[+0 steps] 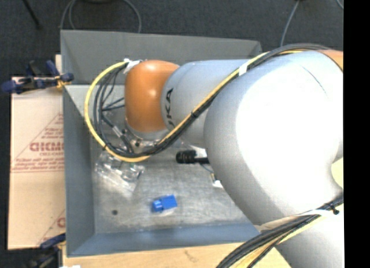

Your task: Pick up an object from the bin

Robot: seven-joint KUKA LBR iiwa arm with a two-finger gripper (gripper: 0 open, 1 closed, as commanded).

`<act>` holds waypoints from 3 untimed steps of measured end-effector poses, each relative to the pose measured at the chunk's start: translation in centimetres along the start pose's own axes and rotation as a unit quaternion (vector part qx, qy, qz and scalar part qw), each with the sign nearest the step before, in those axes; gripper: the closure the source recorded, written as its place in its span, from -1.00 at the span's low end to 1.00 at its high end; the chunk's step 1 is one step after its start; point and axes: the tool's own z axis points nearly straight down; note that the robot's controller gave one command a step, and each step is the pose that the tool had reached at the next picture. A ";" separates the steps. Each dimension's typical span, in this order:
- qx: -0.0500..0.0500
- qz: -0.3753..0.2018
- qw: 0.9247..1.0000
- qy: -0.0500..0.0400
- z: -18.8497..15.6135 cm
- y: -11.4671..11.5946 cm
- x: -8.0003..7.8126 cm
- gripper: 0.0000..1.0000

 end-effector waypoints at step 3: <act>0.002 -0.001 1.000 0.001 -4.9 -0.1 -0.2 1.00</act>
Offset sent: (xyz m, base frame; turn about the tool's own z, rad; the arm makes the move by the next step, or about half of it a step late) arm 0.0000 0.0001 0.0068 0.0000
